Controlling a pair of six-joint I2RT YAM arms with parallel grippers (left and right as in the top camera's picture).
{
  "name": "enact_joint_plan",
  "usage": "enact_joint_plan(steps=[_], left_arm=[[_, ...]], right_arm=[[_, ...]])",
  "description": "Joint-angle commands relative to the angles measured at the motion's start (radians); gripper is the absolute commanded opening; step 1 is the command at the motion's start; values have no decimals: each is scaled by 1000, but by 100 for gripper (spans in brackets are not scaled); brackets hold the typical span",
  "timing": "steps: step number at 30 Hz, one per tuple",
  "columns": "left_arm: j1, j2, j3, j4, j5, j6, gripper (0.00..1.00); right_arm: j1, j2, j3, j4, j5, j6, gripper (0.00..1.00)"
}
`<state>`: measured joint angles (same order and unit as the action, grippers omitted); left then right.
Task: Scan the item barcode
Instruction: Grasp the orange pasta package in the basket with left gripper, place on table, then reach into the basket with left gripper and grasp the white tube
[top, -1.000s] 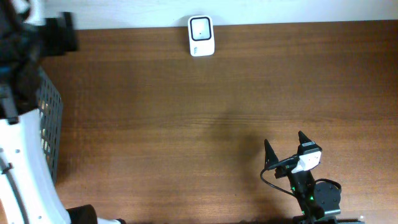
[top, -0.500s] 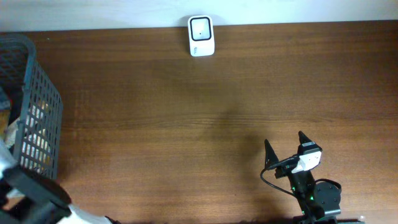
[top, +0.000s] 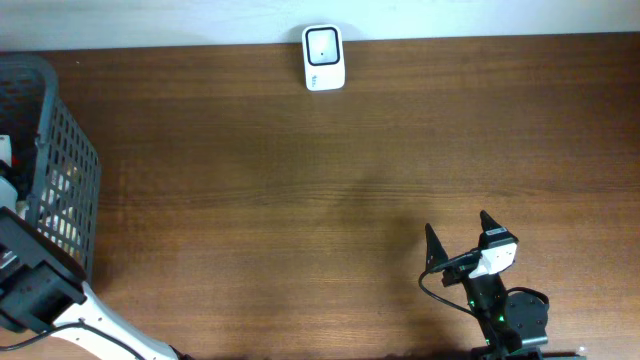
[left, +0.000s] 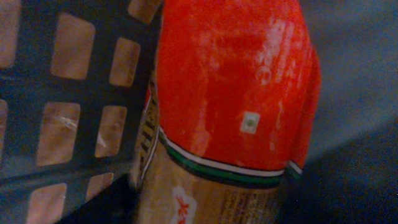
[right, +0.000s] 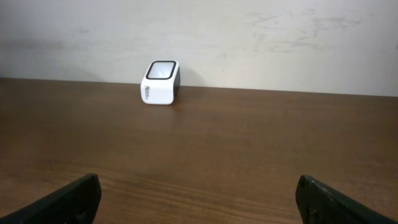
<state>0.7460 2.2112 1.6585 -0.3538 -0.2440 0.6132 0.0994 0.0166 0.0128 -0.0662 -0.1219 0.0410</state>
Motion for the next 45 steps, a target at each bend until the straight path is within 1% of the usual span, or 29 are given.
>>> enact_joint_plan(steps=[1, 2, 4, 6, 8, 10, 11, 13, 14, 16, 17, 18, 19, 21, 23, 25, 27, 30, 33, 34, 37, 38, 39, 40, 41, 42, 43, 44, 45], left_arm=[[5, 31, 0, 14, 0, 13, 11], [2, 27, 3, 17, 0, 13, 0], [-5, 3, 3, 17, 0, 12, 0], [-14, -74, 18, 24, 12, -69, 0], [-14, -162, 56, 24, 71, -113, 0], [-15, -285, 90, 26, 157, -201, 0], [-15, -412, 97, 70, 220, -209, 0], [-16, -533, 97, 94, 234, -209, 0], [-18, -603, 97, 111, 280, -237, 0], [-19, -758, 97, 176, 360, -401, 0], [-37, -824, 97, 188, 424, -422, 0], [-104, -892, 97, 163, 470, -422, 0], [-178, -932, 97, 116, 469, -418, 0], [-425, -988, 97, -113, 470, -331, 0], [-611, -970, 97, -310, 469, -305, 0], [-832, -863, 84, -563, 462, -299, 0], [-953, -730, 62, -692, 463, -175, 0], [-1123, -502, 42, -725, 543, -121, 0], [-1213, -341, 42, -724, 616, -125, 0], [-1247, -283, 42, -724, 671, -125, 0], [-1329, -146, 42, -721, 694, -126, 0], [-1347, -129, 42, -714, 694, -126, 18], [-1358, -125, 42, -697, 694, -126, 48], [-1365, -126, 52, -671, 693, -135, 72], [-1365, -126, 83, -674, 693, -158, 73], [-1350, -136, 144, -692, 692, -192, 88], [-1331, -146, 189, -703, 692, -209, 95], [-1297, -166, 258, -724, 692, -229, 99], [-1250, -193, 351, -751, 684, -253, 99]], right_arm=[[5, -4, -7, -2, 2, -8, 99], [5, -4, -7, -2, 2, -8, 99], [5, -4, -7, -2, 2, -8, 99], [5, -4, -7, -2, 2, -8, 99], [5, -4, -7, -2, 2, -8, 99], [5, -4, -7, -2, 2, -8, 99], [5, -4, -7, -2, 2, -8, 99], [5, -4, -7, -2, 2, -8, 99], [5, -4, -7, -2, 2, -8, 99], [5, -4, -7, -2, 2, -8, 98], [5, -4, -7, -2, 2, -8, 99], [5, -4, -7, -2, 2, -8, 99], [5, -4, -7, -2, 2, -8, 99], [5, -4, -7, -2, 2, -8, 99], [5, -4, -7, -2, 2, -8, 99], [5, -4, -7, -2, 2, -8, 99], [5, -4, -7, -2, 2, -8, 99], [5, -4, -7, -2, 2, -8, 99], [5, -4, -7, -2, 2, -8, 99], [5, -4, -7, -2, 2, -8, 99], [5, -4, -7, -2, 2, -8, 99], [5, -4, -7, -2, 2, -8, 99], [5, -4, -7, -2, 2, -8, 99], [5, -4, -7, -2, 2, -8, 99], [5, -4, -7, -2, 2, -8, 99], [5, -4, -7, -2, 2, -8, 99], [5, -4, -7, -2, 2, -8, 99], [5, -4, -7, -2, 2, -8, 99], [5, -4, -7, -2, 2, -7, 99]])
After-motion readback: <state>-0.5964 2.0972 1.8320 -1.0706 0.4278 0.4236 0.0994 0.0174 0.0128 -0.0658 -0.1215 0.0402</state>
